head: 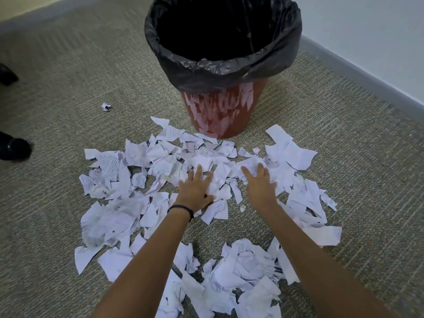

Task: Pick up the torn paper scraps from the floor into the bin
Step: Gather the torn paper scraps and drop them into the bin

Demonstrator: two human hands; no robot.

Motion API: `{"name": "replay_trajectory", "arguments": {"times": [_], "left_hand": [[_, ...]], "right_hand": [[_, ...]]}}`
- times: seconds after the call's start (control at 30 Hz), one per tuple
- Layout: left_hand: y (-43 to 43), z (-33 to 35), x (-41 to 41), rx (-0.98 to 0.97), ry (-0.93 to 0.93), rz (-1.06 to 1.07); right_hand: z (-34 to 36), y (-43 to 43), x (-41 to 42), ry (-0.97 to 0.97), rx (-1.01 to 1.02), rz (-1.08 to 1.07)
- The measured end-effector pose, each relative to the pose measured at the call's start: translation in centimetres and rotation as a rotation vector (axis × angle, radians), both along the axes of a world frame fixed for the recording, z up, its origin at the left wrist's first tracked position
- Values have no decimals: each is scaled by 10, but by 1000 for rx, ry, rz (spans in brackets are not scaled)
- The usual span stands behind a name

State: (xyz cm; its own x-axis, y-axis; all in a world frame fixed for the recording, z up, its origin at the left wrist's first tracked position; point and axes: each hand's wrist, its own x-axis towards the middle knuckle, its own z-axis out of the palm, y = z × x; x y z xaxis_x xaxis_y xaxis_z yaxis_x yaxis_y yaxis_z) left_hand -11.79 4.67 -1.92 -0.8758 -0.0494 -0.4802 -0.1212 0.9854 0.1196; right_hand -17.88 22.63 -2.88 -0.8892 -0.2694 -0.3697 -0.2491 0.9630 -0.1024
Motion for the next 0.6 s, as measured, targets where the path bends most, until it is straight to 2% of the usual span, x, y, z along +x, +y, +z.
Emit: {"name": "replay_trajectory", "arguments": {"times": [0.2,0.33,0.43,0.6], "left_hand": [[8,7,-3,-61,29,-17],[8,11,0,-63,111,-25],[7,10,2,-56,147,-57],[5,14,7,2,164,-55]], "right_hand": [[-3,-2,0,58,107,78],[9,2,-12,268,7,36],[10,10,-18,99,-18,45],[4,21,-9,83,-159,0]]}}
